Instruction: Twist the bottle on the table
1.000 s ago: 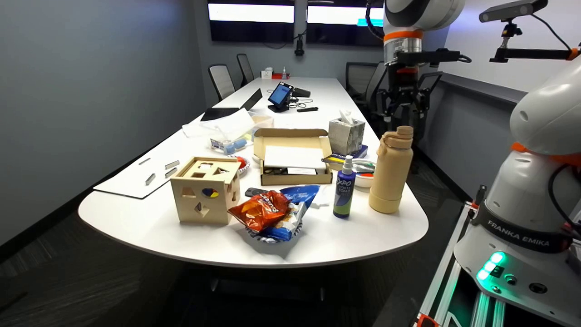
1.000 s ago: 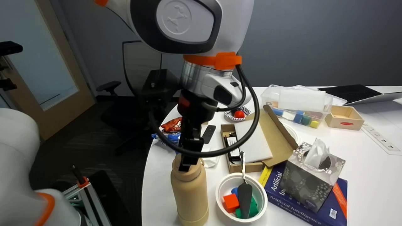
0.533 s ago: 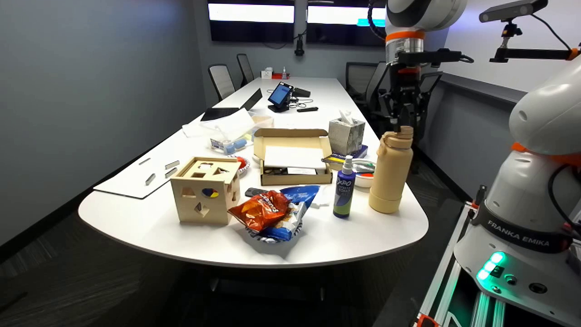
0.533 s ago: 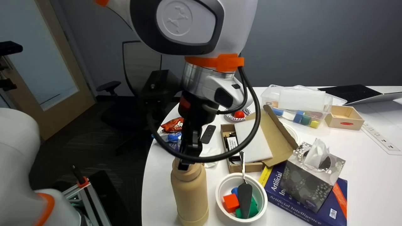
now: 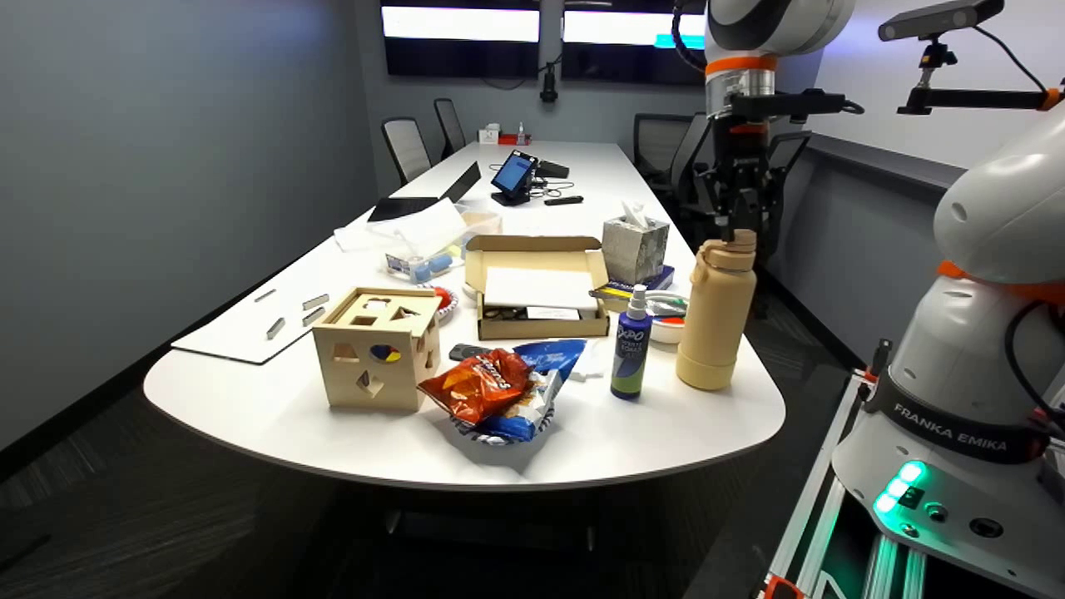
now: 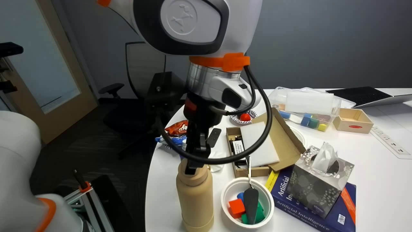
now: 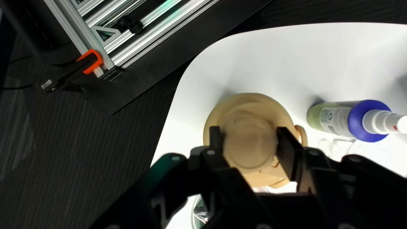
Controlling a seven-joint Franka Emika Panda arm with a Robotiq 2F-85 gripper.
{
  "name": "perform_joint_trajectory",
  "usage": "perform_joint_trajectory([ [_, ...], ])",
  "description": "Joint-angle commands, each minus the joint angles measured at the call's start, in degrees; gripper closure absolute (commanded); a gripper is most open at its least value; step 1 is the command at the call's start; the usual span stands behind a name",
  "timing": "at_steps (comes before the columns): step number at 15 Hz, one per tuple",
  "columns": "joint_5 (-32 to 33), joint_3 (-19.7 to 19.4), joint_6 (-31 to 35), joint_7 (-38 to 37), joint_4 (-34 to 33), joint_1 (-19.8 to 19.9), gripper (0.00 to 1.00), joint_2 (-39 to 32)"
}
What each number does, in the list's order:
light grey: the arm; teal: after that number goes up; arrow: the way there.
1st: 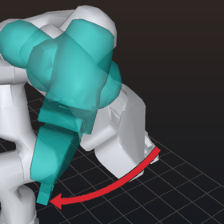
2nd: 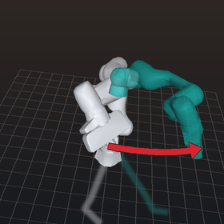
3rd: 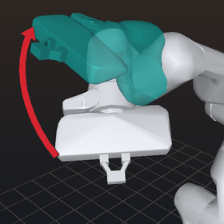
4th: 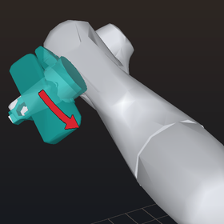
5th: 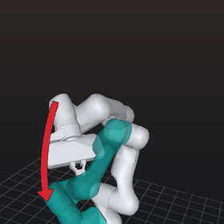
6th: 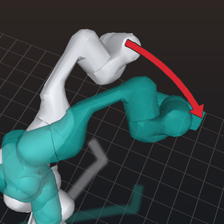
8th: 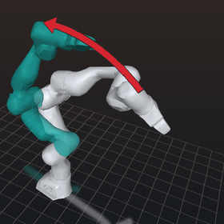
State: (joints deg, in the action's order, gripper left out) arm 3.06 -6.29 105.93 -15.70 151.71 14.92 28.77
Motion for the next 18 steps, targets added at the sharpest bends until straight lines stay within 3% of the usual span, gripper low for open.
perform_joint_trajectory([
  [1,1.6,-0.4,1.4,3.5,-0.3,-0.6,0.79,0.4],
  [18,10.4,-0.3,3.7,20.0,0.5,-4.8,0.79,0.6],
])
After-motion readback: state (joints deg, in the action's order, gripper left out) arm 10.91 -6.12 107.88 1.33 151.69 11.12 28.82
